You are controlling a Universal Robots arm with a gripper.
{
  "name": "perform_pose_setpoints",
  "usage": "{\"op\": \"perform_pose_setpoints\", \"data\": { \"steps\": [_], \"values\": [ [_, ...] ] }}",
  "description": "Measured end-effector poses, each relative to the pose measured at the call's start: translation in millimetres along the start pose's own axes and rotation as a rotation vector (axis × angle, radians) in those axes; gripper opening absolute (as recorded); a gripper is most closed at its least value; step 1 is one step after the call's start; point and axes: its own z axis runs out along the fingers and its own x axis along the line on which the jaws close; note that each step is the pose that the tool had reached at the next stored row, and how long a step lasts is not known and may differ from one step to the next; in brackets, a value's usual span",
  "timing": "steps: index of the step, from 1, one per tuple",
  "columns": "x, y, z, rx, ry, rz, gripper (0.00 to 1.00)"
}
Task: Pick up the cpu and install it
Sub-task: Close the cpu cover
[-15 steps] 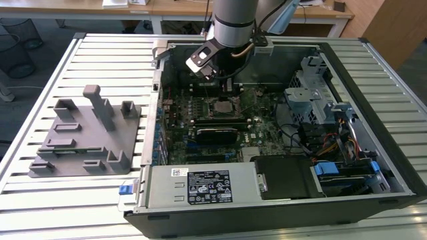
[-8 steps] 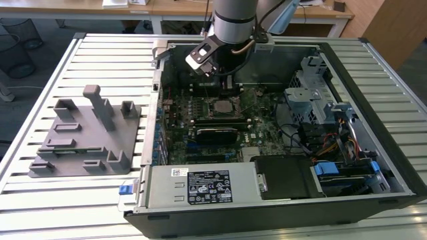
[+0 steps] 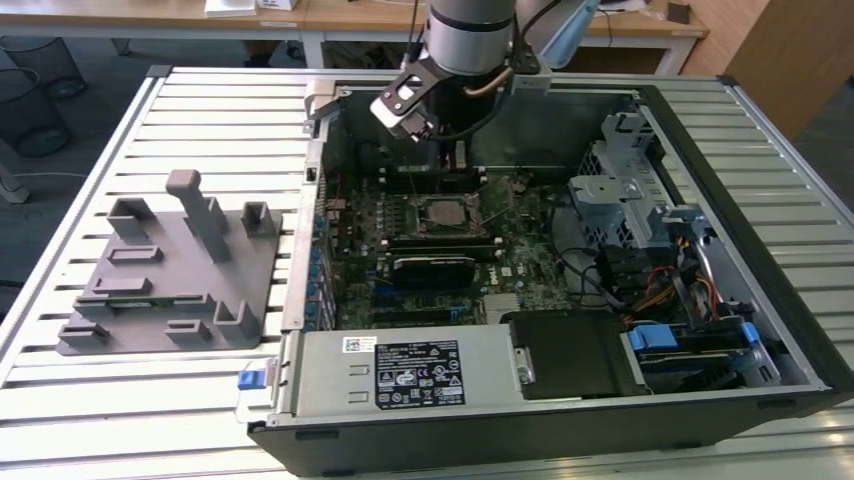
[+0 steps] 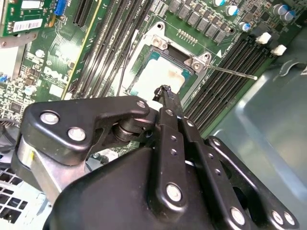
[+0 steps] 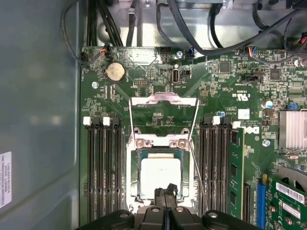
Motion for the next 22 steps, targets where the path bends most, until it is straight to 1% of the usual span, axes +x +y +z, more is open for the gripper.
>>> {"op": "perform_pose_setpoints", "data": {
  "steps": [6,14,16,18,19,22],
  "values": [
    [0.0,-0.1,-5.2,0.0000,0.0000,0.000,0.11],
    [-0.1,-0.3,-19.8,0.0001,0.0001,0.000,0.11],
    [-0.7,-0.3,-20.5,0.0000,0.0019,0.000,0.11],
    [-3.0,-0.3,-20.5,0.0001,0.0076,0.000,0.11],
    [-4.5,-0.3,-20.5,0.0000,0.0087,0.000,0.11],
    [-9.4,-0.2,-20.4,0.0000,0.0088,0.000,0.11]
  ]
}}
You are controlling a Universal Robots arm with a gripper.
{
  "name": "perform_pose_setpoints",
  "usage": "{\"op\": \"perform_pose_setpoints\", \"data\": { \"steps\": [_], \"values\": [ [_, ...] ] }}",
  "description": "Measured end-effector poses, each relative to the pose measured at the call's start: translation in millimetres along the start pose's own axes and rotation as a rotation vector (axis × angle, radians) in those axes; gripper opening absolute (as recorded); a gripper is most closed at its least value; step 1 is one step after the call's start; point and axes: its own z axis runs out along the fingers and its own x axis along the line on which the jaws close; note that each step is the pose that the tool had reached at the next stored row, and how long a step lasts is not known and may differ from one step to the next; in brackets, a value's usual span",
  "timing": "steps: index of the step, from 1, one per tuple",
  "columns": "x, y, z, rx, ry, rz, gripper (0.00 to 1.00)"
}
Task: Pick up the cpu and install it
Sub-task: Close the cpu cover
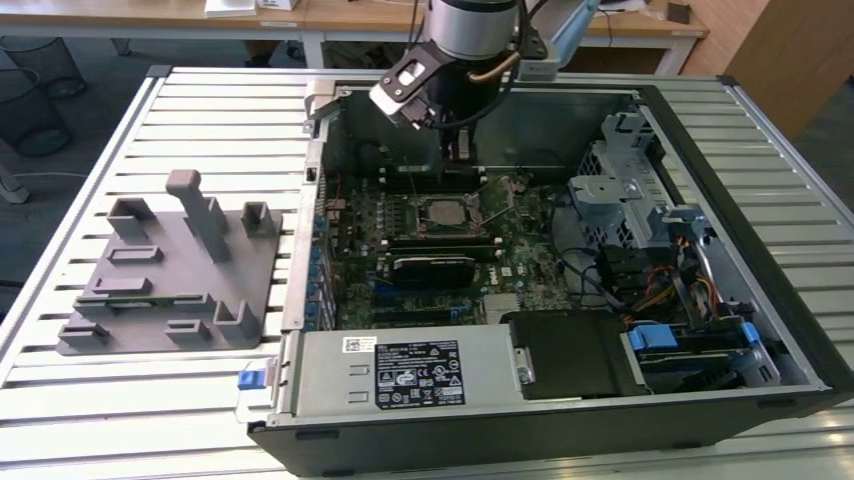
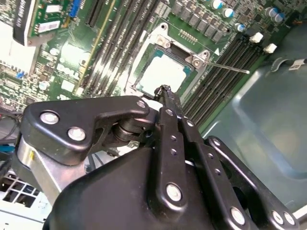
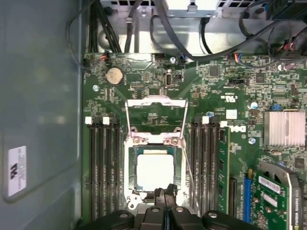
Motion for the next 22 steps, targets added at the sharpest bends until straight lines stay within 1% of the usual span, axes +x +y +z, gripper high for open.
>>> {"op": "perform_pose_setpoints", "data": {
  "steps": [3,6,8,11,14,16,19,21,22],
  "values": [
    [-4.2,0.0,0.0,0.0000,0.0000,0.000,0.11],
    [-4.8,0.0,0.0,0.0000,0.0000,-0.001,0.11],
    [-4.8,1.8,-0.1,0.0001,-0.0002,-0.004,0.11],
    [-4.8,10.5,-0.1,0.0001,-0.0002,-0.004,0.11],
    [-4.8,22.0,-0.2,0.0001,-0.0001,-0.005,0.11],
    [-4.8,24.3,-0.8,0.0000,0.0006,-0.004,0.11],
    [-4.7,24.9,-4.8,0.0001,0.0007,-0.004,0.11],
    [-4.7,26.6,-4.7,-0.0001,0.0011,-0.009,0.11],
    [-4.7,27.6,-4.6,0.0000,0.0010,-0.019,0.11]
  ]
}}
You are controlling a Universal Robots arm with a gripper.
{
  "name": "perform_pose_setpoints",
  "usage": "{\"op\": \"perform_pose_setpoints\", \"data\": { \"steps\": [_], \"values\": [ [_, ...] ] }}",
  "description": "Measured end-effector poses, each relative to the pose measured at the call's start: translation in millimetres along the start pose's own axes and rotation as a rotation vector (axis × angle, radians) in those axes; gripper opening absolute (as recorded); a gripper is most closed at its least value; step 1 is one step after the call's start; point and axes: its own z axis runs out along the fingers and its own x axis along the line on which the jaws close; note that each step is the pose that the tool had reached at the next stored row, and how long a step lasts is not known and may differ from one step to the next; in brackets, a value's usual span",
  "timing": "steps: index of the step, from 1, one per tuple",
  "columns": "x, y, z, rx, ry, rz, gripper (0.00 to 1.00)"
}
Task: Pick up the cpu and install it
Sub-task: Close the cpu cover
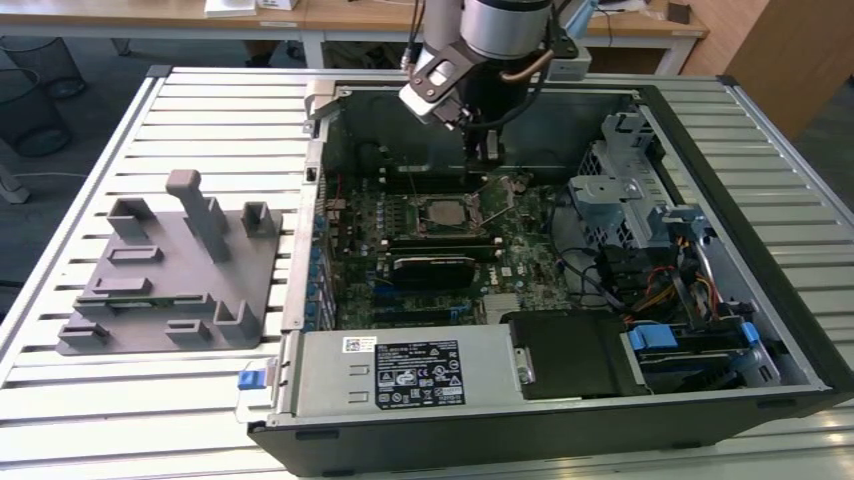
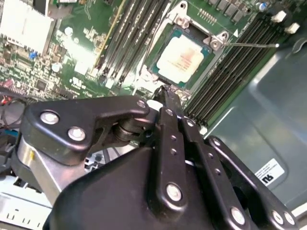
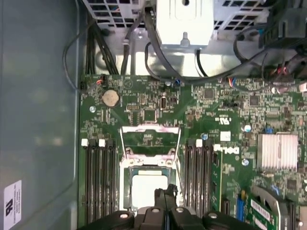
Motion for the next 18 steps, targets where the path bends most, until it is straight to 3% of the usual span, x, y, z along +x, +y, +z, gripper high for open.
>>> {"op": "perform_pose_setpoints", "data": {
  "steps": [3,10,18],
  "values": [
    [0.0,4.9,1.6,0.0001,-0.0005,-0.020,0.11],
    [3.1,31.9,6.5,0.0002,-0.0008,-0.022,0.11],
    [8.3,48.3,10.2,0.0001,-0.0006,-0.025,0.11]
  ]
}}
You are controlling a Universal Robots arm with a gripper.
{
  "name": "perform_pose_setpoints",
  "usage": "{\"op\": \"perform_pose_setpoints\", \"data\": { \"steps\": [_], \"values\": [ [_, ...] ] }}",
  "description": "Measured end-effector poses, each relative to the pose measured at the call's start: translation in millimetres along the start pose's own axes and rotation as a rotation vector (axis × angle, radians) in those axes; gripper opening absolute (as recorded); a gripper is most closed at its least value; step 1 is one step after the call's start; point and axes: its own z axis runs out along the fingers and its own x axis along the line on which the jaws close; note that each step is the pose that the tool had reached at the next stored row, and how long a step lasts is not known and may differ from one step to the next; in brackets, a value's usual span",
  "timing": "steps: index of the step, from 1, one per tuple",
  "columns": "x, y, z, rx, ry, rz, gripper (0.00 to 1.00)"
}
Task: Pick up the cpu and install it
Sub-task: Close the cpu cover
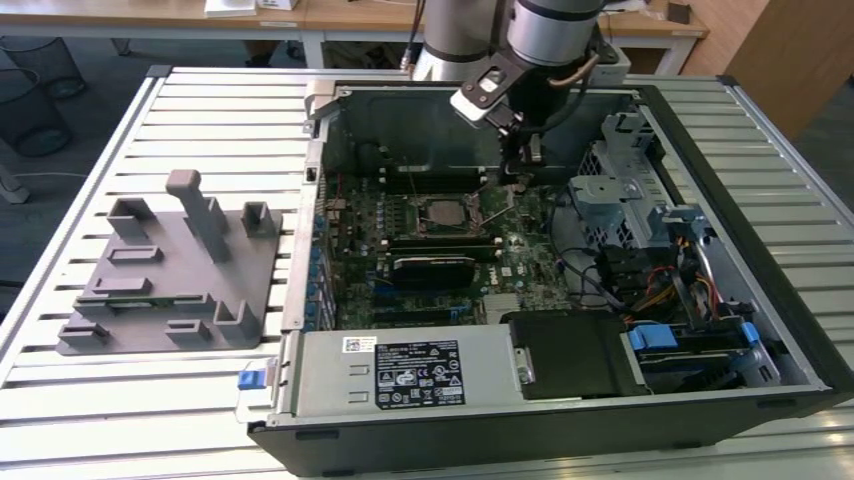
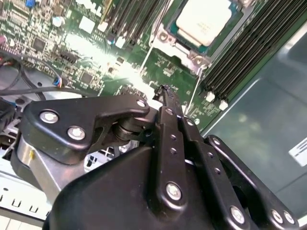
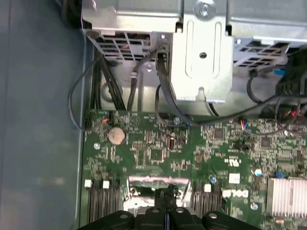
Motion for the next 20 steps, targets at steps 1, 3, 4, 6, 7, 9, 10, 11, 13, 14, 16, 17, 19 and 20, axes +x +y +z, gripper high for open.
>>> {"op": "perform_pose_setpoints", "data": {
  "steps": [1,3,4,6,7,9,10,11,13,14,16,17,19,20],
  "values": [
    [0.2,1.5,0.5,0.0001,0.0000,-0.001,0.11],
    [1.1,3.7,1.8,0.0001,-0.0001,-0.002,0.11],
    [1.4,5.0,2.6,0.0001,0.0000,-0.003,0.11],
    [2.0,7.7,4.0,0.0001,-0.0001,-0.003,0.11],
    [2.5,9.5,4.4,0.0002,-0.0004,-0.003,0.11],
    [4.0,12.9,5.3,0.0001,-0.0001,-0.004,0.11],
    [4.7,14.2,5.7,0.0001,-0.0002,-0.004,0.11],
    [5.5,15.3,6.2,0.0001,-0.0002,-0.004,0.11],
    [7.2,17.0,7.2,0.0001,-0.0001,-0.004,0.11],
    [7.9,17.7,7.7,0.0001,-0.0002,-0.004,0.11],
    [9.2,19.7,8.7,0.0001,0.0000,-0.004,0.11],
    [9.6,20.9,9.2,0.0000,0.0001,-0.004,0.11],
    [10.5,23.5,10.1,0.0001,-0.0001,-0.005,0.11],
    [10.9,24.8,10.6,0.0001,-0.0003,-0.005,0.11]
  ]
}}
